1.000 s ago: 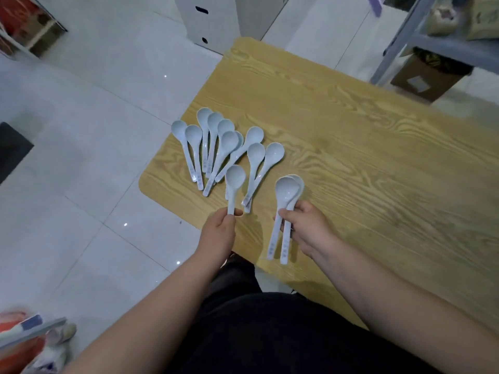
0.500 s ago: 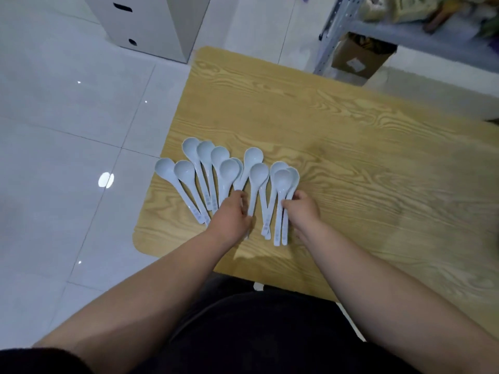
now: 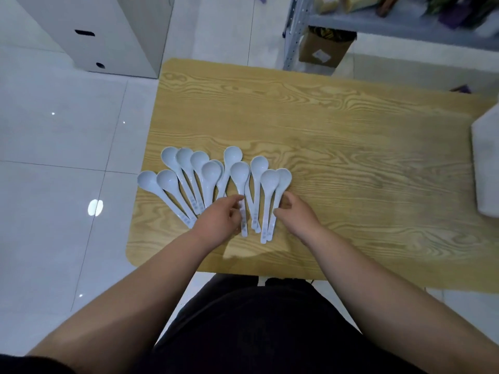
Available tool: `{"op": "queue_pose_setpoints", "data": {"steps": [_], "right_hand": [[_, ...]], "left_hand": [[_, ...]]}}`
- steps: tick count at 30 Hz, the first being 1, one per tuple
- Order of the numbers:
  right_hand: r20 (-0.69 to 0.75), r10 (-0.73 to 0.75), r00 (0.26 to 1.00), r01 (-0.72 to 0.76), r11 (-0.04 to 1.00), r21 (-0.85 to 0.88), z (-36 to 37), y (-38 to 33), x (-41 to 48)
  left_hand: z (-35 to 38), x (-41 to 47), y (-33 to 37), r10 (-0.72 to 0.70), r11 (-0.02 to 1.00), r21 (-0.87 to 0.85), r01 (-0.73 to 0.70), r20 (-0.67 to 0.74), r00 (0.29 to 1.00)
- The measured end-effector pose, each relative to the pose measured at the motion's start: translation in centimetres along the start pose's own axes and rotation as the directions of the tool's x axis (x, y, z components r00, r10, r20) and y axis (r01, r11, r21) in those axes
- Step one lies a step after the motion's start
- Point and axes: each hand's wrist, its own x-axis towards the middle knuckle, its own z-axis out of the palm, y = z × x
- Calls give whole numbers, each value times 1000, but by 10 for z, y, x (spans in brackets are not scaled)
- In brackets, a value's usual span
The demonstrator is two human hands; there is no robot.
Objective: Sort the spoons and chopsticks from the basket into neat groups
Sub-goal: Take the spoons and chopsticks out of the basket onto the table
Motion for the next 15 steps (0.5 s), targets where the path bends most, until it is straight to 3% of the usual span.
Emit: {"op": "queue_pose_setpoints", "data": {"steps": [7, 12, 15], "right_hand": [[14, -148, 989, 147, 989, 34, -52, 47, -85], [-20, -231, 973, 231, 962, 143, -106, 103, -172], [-74, -257, 963, 267, 947, 180, -142, 150, -213]], "left_hand": [[8, -57, 52, 152, 978, -152, -141, 67, 986], [57, -104, 117, 291, 946, -200, -254, 185, 939], [99, -123, 164, 330, 932, -216, -292, 166, 929]]}}
